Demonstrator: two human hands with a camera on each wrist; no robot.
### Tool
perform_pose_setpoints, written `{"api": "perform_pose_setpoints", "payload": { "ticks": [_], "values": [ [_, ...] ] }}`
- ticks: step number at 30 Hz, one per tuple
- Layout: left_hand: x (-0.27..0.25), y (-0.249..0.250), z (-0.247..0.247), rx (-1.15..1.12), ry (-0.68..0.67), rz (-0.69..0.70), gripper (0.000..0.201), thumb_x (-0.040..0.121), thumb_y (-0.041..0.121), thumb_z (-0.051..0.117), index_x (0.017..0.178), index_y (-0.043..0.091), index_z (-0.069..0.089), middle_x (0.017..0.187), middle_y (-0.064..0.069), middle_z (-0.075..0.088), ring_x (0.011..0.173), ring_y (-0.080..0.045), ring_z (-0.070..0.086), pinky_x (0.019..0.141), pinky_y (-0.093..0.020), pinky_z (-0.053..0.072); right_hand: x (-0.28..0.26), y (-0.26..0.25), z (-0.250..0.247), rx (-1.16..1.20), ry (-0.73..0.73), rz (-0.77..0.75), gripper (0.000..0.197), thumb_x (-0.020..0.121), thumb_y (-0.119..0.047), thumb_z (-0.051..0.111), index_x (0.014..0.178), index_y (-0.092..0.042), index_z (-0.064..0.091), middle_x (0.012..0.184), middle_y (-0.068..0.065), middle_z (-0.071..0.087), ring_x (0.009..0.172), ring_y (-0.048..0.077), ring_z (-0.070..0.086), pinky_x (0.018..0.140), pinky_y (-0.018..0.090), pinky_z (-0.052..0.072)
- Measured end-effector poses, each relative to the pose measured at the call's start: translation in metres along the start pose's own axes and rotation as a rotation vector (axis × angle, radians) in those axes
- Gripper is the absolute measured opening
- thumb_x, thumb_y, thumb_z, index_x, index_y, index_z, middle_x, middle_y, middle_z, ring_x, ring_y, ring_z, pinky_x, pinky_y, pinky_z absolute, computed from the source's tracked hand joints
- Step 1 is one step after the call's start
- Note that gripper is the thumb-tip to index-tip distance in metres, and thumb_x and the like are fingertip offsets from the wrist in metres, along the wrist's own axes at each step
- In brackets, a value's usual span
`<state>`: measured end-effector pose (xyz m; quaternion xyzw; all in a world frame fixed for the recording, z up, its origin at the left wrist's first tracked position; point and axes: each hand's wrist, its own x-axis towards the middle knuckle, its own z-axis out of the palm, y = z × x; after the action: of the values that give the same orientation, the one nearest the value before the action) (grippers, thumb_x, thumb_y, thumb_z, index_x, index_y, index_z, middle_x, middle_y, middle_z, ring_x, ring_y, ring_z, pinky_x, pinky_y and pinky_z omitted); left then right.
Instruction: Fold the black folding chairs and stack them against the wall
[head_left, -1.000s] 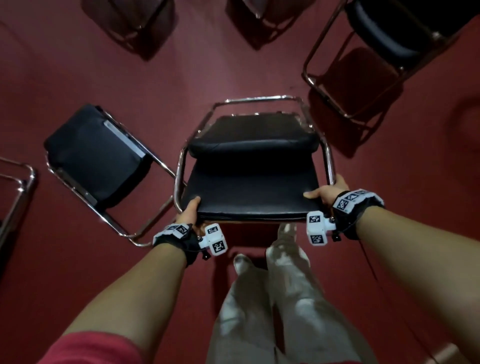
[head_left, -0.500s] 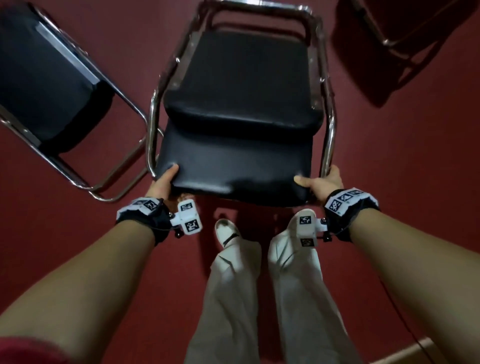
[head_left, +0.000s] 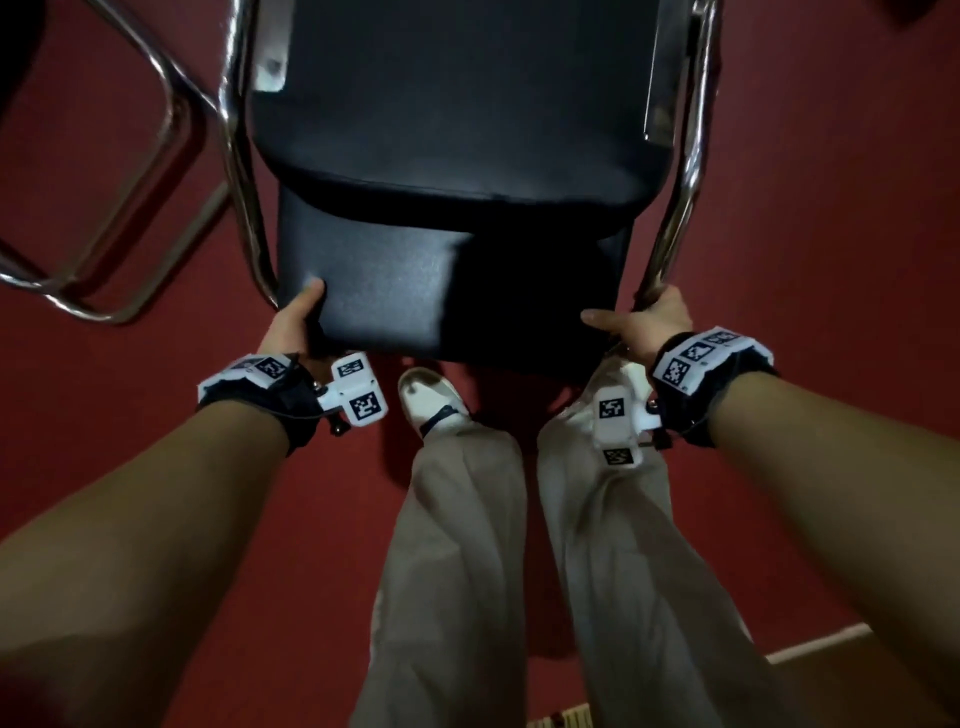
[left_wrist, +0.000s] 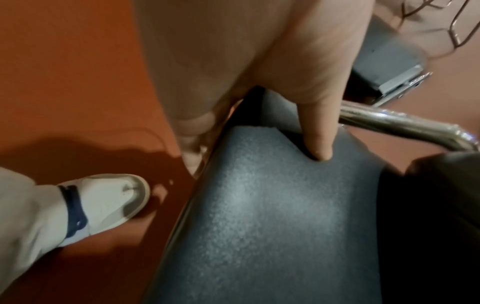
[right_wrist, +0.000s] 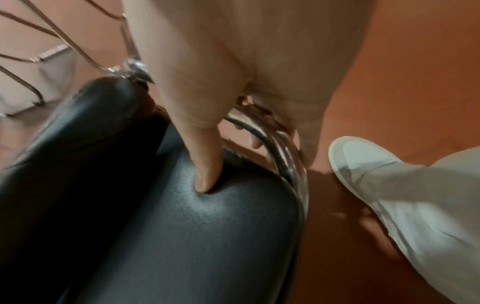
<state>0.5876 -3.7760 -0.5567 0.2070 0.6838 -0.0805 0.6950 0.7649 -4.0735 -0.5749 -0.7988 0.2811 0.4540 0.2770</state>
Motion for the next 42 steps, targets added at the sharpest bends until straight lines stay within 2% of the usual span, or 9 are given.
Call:
{"api": "perform_pose_setpoints", "payload": {
  "ticks": [3,6,10,16,24,29,32,36,42],
  "values": [
    [0.034,-0.012,-0.006,0.011,0.042,0.015,0.051,0.093,0.038,0.065,0.135,0.009,0.057,0.126,-0.010,0.069,0.114,-0.028,0.068,0.091,-0.044,0.056,0.029,0.016,0.013,-0.077,0.028,-0.032,0.072,0.073,-0.041,0.084,0.127,-0.010,0.049,0.109,-0.001,0.058,0.094,0.016,0.057,0.074,0.026,0.044],
    [0.067,-0.026,-0.015,0.036,0.045,-0.002,0.060,0.088,0.037,0.071,0.139,0.009,0.053,0.129,-0.010,0.067,0.118,-0.030,0.065,0.088,-0.043,0.057,0.059,0.029,0.028,-0.117,0.000,-0.007,0.075,0.067,-0.048,0.085,0.125,-0.012,0.055,0.113,-0.001,0.065,0.096,0.018,0.064,0.075,0.027,0.051],
    [0.099,-0.048,-0.015,-0.034,0.031,-0.015,0.048,0.092,0.033,0.068,0.130,0.007,0.057,0.118,-0.010,0.072,0.105,-0.026,0.072,0.085,-0.040,0.059,0.087,0.048,0.040,-0.098,0.031,0.001,0.081,0.068,-0.048,0.085,0.133,-0.014,0.049,0.119,-0.001,0.062,0.101,0.019,0.063,0.091,0.034,0.054],
    [0.127,-0.063,-0.010,-0.075,0.050,-0.023,0.047,0.091,0.028,0.070,0.130,0.005,0.057,0.116,-0.012,0.073,0.101,-0.029,0.073,0.079,-0.043,0.061,0.113,0.061,0.053,-0.062,0.073,-0.014,0.085,0.071,-0.043,0.084,0.140,-0.015,0.042,0.129,0.002,0.059,0.113,0.022,0.060,0.099,0.038,0.051],
    [0.146,-0.070,-0.004,-0.053,0.063,-0.006,0.036,0.093,0.029,0.068,0.120,0.006,0.061,0.101,-0.011,0.076,0.094,-0.028,0.075,0.090,-0.047,0.058,0.135,0.069,0.065,-0.021,0.074,-0.029,0.083,0.072,-0.040,0.084,0.140,-0.015,0.042,0.126,0.001,0.060,0.109,0.021,0.061,0.095,0.035,0.053],
    [0.167,-0.076,-0.001,0.033,0.258,0.053,0.040,0.087,0.037,0.075,0.113,0.009,0.064,0.095,-0.010,0.077,0.079,-0.029,0.076,0.066,-0.044,0.062,0.146,0.071,0.069,0.010,0.002,-0.030,0.068,0.079,-0.034,0.079,0.137,-0.016,0.047,0.112,-0.005,0.062,0.097,0.015,0.063,0.084,0.030,0.054],
    [0.180,-0.068,-0.018,0.075,0.365,0.076,0.057,0.073,0.035,0.087,0.118,0.008,0.066,0.101,-0.015,0.076,0.087,-0.041,0.074,0.072,-0.056,0.059,0.150,0.071,0.077,0.057,-0.035,0.021,0.068,0.077,-0.035,0.080,0.136,-0.018,0.049,0.115,-0.002,0.066,0.099,0.016,0.065,0.081,0.031,0.055],
    [0.172,-0.061,-0.020,0.154,0.305,0.033,0.038,0.088,0.040,0.072,0.115,0.014,0.064,0.108,-0.005,0.072,0.099,-0.025,0.071,0.084,-0.040,0.060,0.150,0.070,0.083,0.115,-0.073,0.079,0.064,0.080,-0.030,0.077,0.136,-0.020,0.048,0.117,-0.001,0.065,0.099,0.017,0.064,0.073,0.031,0.054],
    [0.151,-0.064,-0.006,0.145,0.338,0.010,0.025,0.095,0.044,0.062,0.098,0.019,0.062,0.090,0.000,0.073,0.092,-0.021,0.068,0.098,-0.038,0.053,0.122,0.066,0.083,0.150,-0.021,0.073,0.057,0.086,-0.021,0.071,0.138,-0.017,0.046,0.100,-0.007,0.058,0.095,0.015,0.058,0.094,0.040,0.054]
  ]
}}
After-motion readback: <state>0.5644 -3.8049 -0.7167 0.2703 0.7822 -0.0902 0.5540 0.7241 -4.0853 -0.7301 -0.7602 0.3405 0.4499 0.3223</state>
